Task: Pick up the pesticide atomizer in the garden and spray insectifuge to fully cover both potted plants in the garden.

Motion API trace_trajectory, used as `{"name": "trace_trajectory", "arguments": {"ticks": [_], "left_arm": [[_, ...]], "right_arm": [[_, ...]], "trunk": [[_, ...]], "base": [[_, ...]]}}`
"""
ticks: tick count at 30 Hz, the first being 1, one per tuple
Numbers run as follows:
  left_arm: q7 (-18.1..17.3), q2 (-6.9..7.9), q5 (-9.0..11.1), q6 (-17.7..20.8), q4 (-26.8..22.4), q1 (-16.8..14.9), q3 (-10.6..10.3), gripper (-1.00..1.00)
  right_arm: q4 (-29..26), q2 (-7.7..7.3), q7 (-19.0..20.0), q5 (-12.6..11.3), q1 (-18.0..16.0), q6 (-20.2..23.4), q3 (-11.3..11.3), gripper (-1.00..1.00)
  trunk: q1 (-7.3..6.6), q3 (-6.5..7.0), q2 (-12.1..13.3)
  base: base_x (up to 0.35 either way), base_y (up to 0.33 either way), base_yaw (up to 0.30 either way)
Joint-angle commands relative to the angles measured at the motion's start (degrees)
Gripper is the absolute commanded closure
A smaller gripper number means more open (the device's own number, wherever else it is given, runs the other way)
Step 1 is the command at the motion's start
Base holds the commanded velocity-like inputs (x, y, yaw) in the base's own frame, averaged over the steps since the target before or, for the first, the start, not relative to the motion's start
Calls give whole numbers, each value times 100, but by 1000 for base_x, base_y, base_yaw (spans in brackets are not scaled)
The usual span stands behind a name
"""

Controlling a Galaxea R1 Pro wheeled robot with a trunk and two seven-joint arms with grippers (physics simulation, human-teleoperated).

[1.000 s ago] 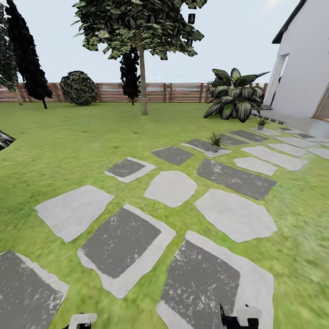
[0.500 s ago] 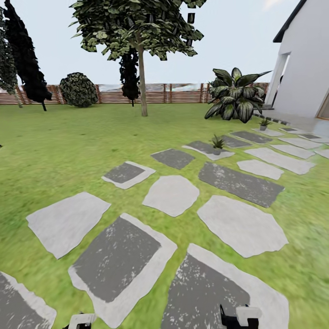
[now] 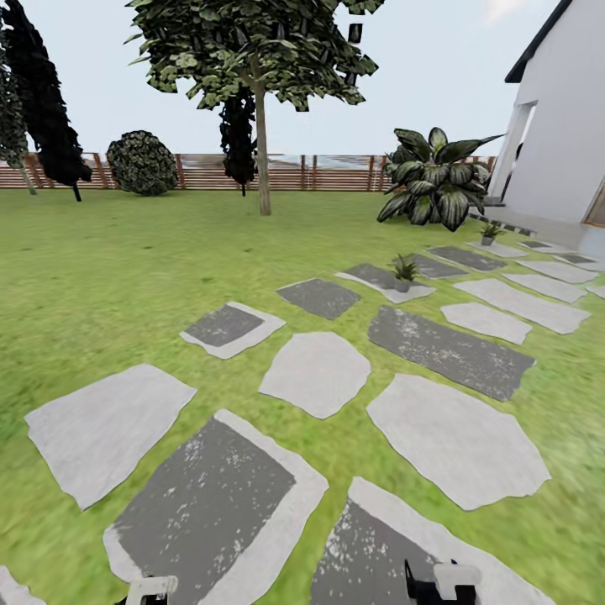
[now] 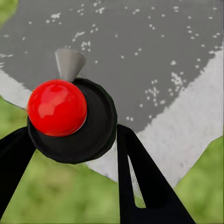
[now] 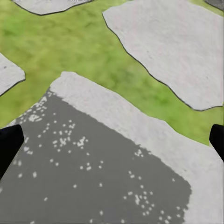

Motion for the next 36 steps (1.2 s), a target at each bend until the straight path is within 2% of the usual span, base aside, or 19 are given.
{"name": "trace_trajectory", "arguments": {"ticks": [1,36], "left_arm": [[-29,-2,-58,-20,4,-4,50,100],[-31,-2,-58,-20,4,-4,49,100]], "right_arm": [[4,0,-40,52,-3,-8,1,-100],[4,0,-40,52,-3,-8,1,-100]], "trunk": [[3,-5,-2],[3,-5,-2]], "base": [[340,0,0],[340,0,0]]}}
